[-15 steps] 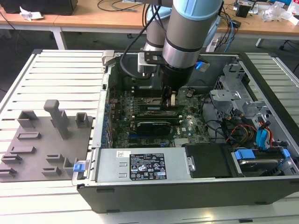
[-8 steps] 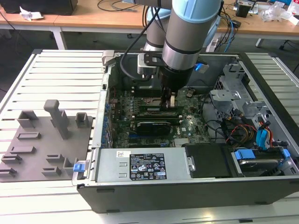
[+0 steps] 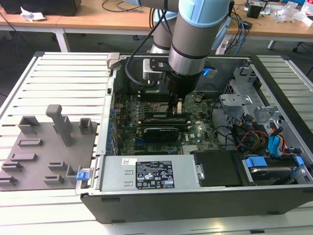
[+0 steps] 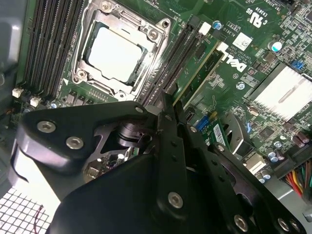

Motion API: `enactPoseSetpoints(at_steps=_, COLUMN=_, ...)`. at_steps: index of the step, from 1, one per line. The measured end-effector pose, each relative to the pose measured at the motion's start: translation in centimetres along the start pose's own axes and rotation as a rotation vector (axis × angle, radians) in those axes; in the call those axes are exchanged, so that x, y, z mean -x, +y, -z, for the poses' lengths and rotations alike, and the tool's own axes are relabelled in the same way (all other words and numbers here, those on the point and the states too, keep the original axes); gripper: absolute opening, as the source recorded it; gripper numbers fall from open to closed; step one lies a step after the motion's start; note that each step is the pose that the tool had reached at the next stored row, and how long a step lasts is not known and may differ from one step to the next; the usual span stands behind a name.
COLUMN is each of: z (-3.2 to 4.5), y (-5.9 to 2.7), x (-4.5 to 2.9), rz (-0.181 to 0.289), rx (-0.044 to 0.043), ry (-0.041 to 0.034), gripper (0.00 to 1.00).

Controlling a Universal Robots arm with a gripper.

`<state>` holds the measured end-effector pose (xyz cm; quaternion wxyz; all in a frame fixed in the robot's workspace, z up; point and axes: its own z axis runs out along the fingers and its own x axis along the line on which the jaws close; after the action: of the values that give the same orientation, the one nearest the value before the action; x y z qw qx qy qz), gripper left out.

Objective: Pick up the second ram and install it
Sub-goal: 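Insert the second ram into the second slot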

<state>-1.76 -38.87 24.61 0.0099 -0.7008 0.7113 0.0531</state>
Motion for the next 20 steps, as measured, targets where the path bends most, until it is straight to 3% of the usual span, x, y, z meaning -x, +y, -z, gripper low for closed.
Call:
enactPoseSetpoints(at_steps=10, z=-0.37, y=0.24, x=-0.03, rz=0.000, rx=-0.0001, ry=-0.0001, gripper=0.14)
enactPoseSetpoints(at_steps=20, z=-1.40, y=0.42, x=-0.13, rz=0.001, rx=0.0000, ry=-0.0001, gripper=0.14)
